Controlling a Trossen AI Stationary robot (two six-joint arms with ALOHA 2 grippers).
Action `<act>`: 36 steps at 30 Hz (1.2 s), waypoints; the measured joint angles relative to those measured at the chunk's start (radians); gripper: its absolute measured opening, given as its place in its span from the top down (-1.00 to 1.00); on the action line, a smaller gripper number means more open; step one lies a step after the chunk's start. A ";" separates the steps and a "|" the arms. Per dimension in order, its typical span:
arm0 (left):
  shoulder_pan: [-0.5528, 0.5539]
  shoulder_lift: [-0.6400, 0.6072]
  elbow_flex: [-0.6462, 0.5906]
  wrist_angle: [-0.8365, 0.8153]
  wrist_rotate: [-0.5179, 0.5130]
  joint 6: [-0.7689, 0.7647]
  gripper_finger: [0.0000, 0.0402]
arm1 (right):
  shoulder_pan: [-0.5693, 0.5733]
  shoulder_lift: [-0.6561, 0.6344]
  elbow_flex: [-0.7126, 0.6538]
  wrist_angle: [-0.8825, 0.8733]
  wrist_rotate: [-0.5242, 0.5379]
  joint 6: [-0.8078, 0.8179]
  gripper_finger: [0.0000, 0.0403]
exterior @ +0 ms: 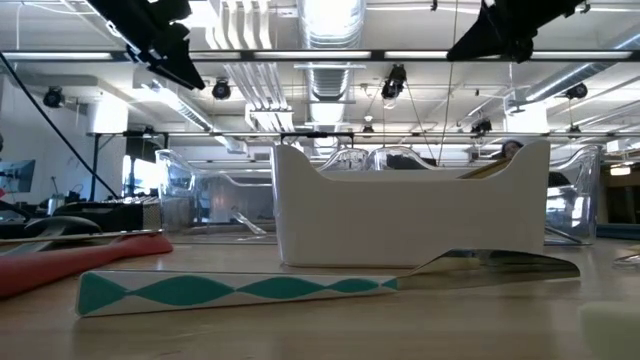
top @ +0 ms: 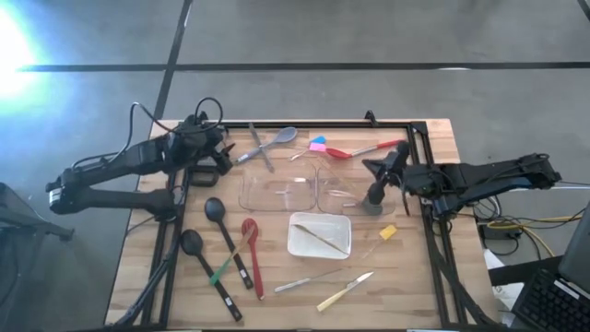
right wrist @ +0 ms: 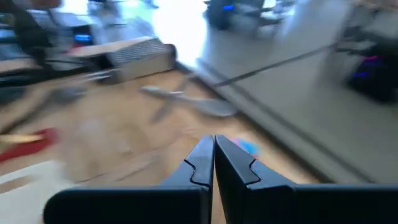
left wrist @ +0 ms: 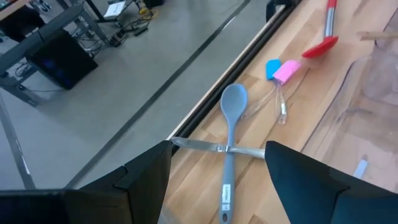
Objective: Pick & Place Kitchen Items
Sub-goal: Put the red serving spoon into the left transparent bin
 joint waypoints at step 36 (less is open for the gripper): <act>0.000 0.008 -0.009 0.094 0.023 0.127 -0.32 | -0.949 0.897 0.800 -0.845 -0.799 -0.726 0.96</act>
